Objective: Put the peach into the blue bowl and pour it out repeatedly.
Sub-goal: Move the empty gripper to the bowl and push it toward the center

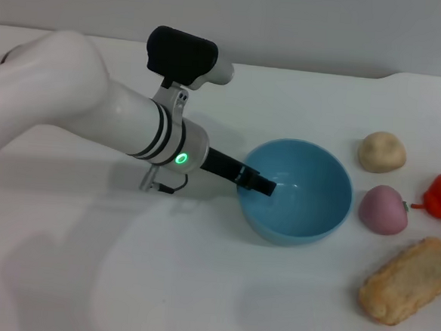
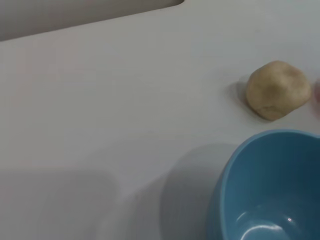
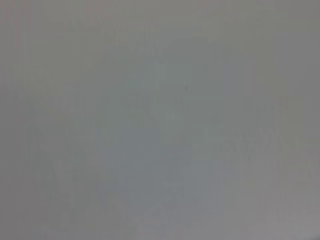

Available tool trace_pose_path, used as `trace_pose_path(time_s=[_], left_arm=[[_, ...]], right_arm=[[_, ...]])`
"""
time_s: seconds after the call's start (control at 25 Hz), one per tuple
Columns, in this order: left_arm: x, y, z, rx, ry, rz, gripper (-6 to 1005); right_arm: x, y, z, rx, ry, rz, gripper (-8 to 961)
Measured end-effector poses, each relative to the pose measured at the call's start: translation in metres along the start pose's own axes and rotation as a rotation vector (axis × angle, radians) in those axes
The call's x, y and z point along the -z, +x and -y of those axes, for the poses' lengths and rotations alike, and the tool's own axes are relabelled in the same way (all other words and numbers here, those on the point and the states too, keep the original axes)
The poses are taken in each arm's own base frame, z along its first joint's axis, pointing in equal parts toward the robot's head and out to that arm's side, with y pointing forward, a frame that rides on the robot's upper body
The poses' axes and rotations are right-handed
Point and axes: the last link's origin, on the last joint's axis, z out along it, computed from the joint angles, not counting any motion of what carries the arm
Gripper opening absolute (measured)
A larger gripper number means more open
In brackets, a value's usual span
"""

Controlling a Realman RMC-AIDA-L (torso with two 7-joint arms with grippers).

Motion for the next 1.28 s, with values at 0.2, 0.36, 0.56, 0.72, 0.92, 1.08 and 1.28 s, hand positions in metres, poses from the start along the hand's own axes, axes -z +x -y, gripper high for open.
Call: trace_pose_path(time_s=[0.2, 0.36, 0.56, 0.72, 0.92, 1.08, 1.28], left_arm=[[-0.001, 0.001, -0.002, -0.010, 0.003, -0.006, 768], [-0.001, 0.002, 0.000, -0.018, 0.012, -0.010, 627], [-0.002, 0.002, -0.001, -0.028, 0.015, -0.009, 493], [-0.003, 0.002, -0.002, -0.042, 0.022, -0.011, 394], [-0.005, 0.000, -0.003, -0.056, 0.026, -0.008, 242], [-0.005, 0.006, -0.007, -0.084, 0.022, -0.010, 69], [0.002, 0.030, -0.009, -0.163, 0.043, -0.021, -1]], right_arm=[[0.002, 0.002, 0.000, -0.005, 0.006, -0.004, 684], [0.003, 0.002, 0.001, -0.007, 0.009, -0.004, 684], [0.004, 0.002, 0.000, -0.009, 0.006, 0.002, 685], [0.002, 0.001, -0.001, -0.009, 0.004, 0.003, 686], [0.003, 0.002, 0.000, -0.010, 0.007, 0.001, 685], [0.003, 0.002, 0.000, -0.010, 0.009, 0.000, 684], [0.002, 0.001, 0.000, -0.012, 0.007, -0.002, 685]])
